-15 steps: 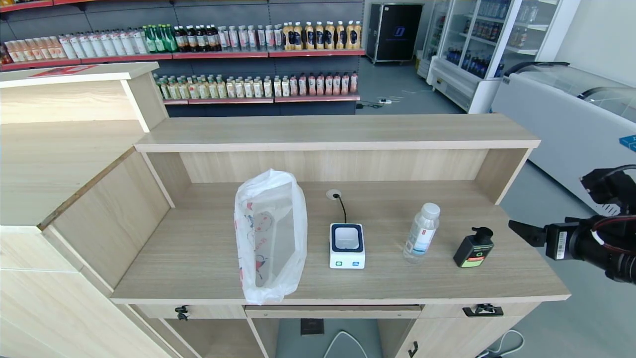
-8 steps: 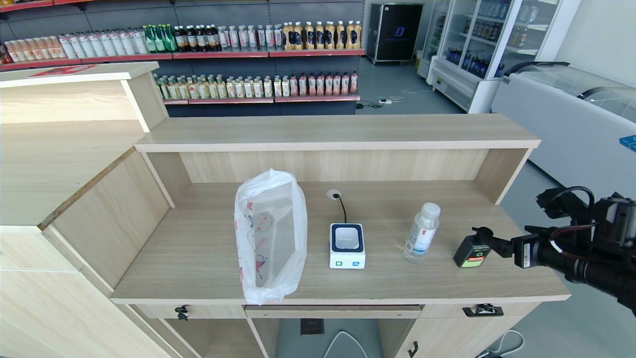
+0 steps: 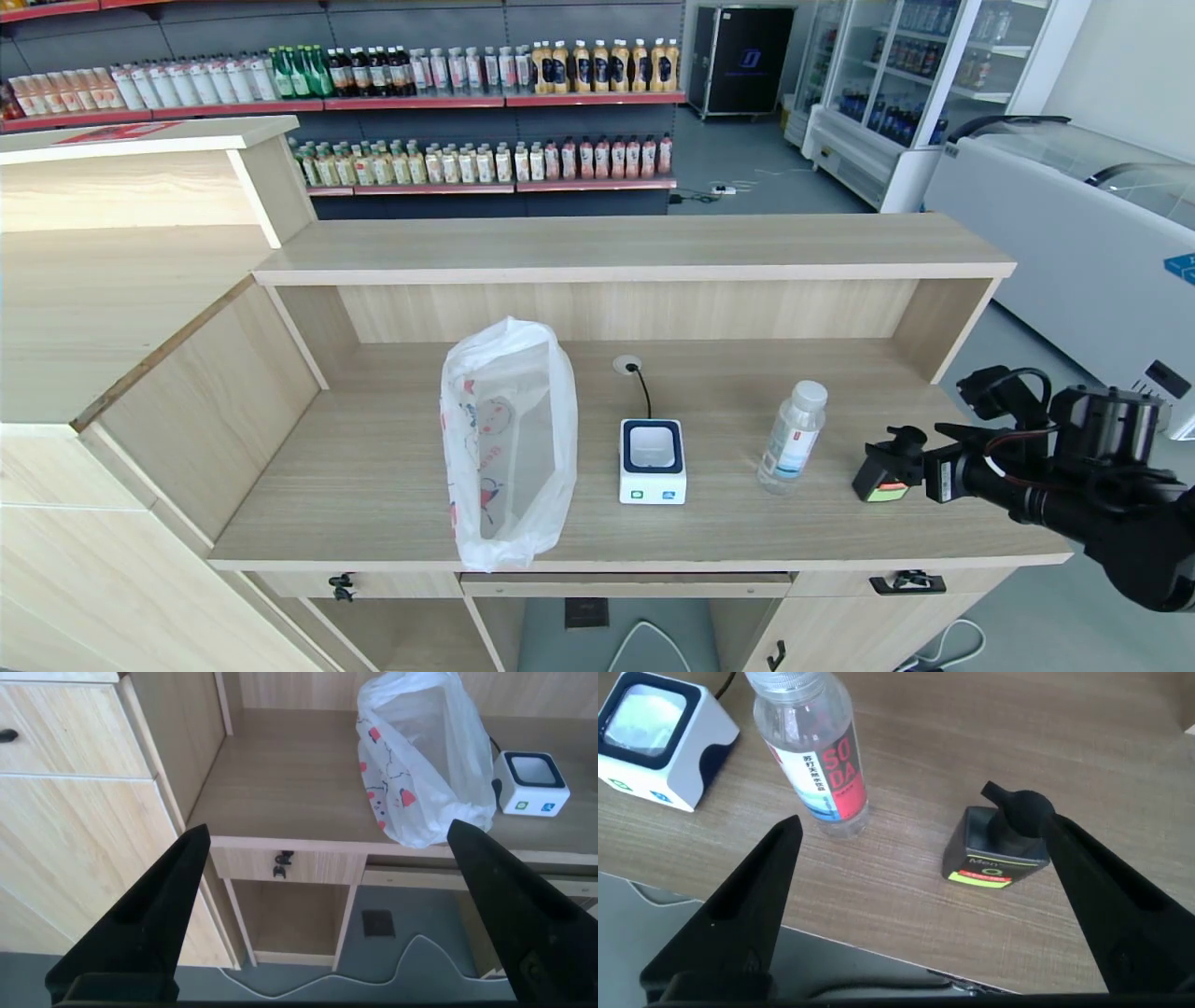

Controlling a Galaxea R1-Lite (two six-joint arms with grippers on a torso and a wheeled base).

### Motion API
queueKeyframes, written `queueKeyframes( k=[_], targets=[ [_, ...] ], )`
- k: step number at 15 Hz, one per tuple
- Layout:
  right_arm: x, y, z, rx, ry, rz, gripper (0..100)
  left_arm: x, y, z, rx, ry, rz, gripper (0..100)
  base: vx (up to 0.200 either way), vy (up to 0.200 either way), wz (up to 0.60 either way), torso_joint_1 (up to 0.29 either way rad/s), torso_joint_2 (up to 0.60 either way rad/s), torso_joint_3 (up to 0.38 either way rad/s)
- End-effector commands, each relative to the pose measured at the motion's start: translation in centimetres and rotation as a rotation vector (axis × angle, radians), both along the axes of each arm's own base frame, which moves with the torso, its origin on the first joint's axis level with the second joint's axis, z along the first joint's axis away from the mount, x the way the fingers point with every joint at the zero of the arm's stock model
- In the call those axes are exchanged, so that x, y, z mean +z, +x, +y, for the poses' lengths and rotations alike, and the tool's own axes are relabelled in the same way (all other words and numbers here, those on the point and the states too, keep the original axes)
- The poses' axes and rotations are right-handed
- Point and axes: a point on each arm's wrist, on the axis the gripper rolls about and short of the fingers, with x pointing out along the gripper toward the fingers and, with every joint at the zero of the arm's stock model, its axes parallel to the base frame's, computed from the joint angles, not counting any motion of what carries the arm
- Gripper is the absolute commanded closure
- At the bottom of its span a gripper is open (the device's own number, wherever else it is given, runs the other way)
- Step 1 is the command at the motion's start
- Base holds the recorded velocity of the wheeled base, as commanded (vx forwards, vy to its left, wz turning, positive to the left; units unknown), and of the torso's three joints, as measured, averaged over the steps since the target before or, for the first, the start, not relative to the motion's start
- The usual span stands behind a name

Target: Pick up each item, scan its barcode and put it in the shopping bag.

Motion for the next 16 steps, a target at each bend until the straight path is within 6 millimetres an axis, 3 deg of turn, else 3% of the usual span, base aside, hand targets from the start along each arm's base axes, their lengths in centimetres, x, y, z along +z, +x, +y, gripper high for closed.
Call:
queueKeyframes(
  k=[1,7,16],
  targets=[
    [-1.6,0.5,0.4,0.019,0.009,0.042,0,0.0,0.0,0.0,0.001,0.0,0.0,0,0.0,0.0,0.0,0.0,0.0,0.0],
    [-3.2,2.6,2.7,0.138,0.02,0.016,0,0.0,0.0,0.0,0.001,-0.002,-0.001,0,0.0,0.0,0.0,0.0,0.0,0.0],
    [-5.5,6.3,4.4,0.184,0.011,-0.048,0,0.0,0.0,0.0,0.001,0.0,0.0,0,0.0,0.0,0.0,0.0,0.0,0.0]
  ],
)
